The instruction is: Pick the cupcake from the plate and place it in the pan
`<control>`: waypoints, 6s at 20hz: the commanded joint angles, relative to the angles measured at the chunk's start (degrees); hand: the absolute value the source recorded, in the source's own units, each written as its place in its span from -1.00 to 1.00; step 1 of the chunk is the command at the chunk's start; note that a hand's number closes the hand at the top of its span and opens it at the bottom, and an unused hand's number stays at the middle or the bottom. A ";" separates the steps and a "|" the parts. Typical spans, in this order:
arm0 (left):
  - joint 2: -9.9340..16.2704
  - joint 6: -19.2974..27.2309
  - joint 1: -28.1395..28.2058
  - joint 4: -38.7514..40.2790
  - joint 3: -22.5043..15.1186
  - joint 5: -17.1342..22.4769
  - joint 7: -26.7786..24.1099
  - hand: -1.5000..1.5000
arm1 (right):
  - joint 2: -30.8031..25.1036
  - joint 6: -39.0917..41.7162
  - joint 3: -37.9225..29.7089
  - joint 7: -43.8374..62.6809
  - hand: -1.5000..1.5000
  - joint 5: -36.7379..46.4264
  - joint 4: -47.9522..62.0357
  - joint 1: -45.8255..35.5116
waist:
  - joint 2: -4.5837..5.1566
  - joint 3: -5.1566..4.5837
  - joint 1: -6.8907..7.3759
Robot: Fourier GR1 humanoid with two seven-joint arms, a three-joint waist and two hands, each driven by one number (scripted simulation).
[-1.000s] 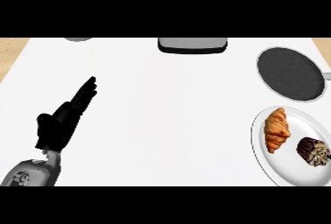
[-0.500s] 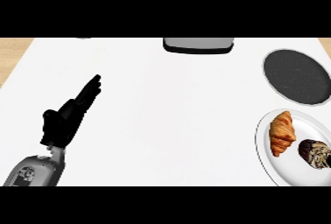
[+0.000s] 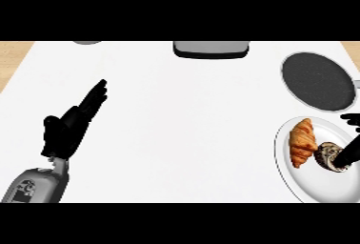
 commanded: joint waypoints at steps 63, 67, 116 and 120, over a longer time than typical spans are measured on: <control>-5.26 -5.14 6.23 -5.67 4.33 -4.80 1.64 0.00 | 10.13 -30.49 -8.54 -41.47 1.00 43.32 -52.92 25.24 | -0.23 0.10 -1.42; -5.99 -4.51 0.69 -2.02 4.86 -5.81 2.41 0.00 | 15.74 -30.98 -10.99 -45.38 1.00 35.82 -44.17 20.32 | 0.01 0.09 -0.90; -8.45 -8.30 -1.41 -1.82 4.83 -6.69 0.44 0.00 | 13.98 -29.91 -39.48 -90.98 -1.00 33.65 61.47 -32.05 | 2.44 0.69 4.64; -9.67 -6.97 -2.39 -1.40 3.82 -8.01 0.96 0.00 | 11.73 -21.32 -44.04 -92.50 -1.00 28.84 62.74 -31.81 | 2.58 0.75 3.90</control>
